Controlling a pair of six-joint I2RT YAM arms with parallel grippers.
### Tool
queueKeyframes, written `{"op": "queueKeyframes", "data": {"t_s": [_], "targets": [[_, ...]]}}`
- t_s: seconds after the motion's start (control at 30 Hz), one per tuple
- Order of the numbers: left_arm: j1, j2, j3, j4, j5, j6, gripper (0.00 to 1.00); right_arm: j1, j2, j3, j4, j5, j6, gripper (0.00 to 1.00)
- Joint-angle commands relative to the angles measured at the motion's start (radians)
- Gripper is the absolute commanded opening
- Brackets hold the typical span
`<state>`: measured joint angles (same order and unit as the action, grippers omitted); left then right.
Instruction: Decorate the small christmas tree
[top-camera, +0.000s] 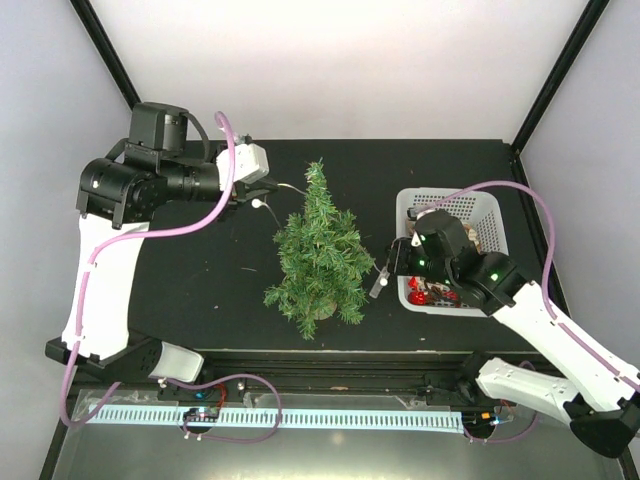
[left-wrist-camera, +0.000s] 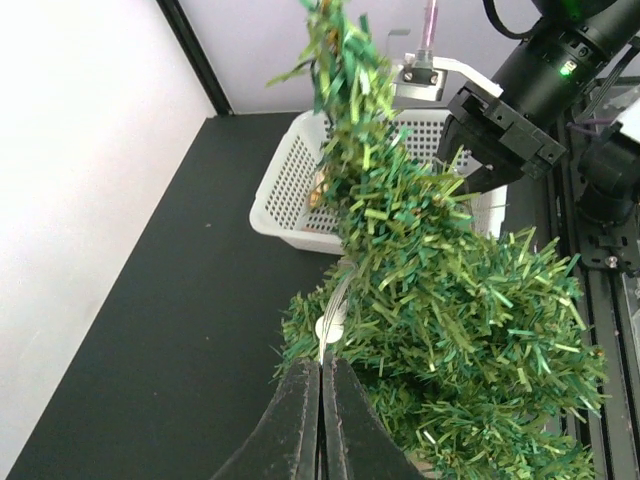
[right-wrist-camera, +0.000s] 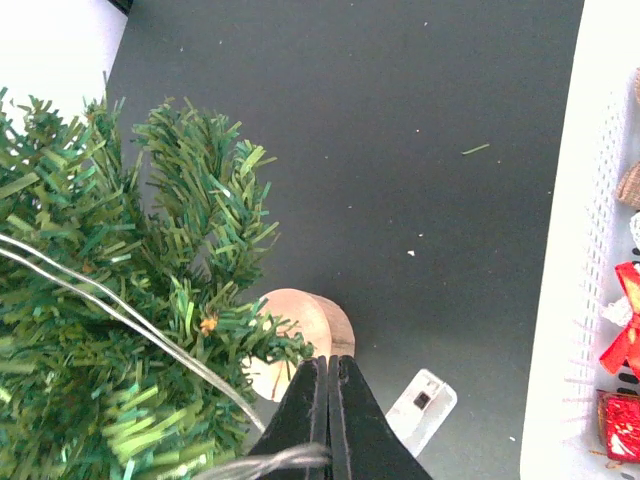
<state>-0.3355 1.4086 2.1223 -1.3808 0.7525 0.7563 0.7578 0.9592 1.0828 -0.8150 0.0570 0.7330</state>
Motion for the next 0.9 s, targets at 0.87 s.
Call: {"op": "queueKeyframes", "data": {"t_s": [0.87], "targets": [[0.027, -0.047, -0.095, 0.113, -0.086, 0.027, 0.02, 0.027, 0.044, -0.075, 0.114, -0.057, 0.037, 0.02]]}}
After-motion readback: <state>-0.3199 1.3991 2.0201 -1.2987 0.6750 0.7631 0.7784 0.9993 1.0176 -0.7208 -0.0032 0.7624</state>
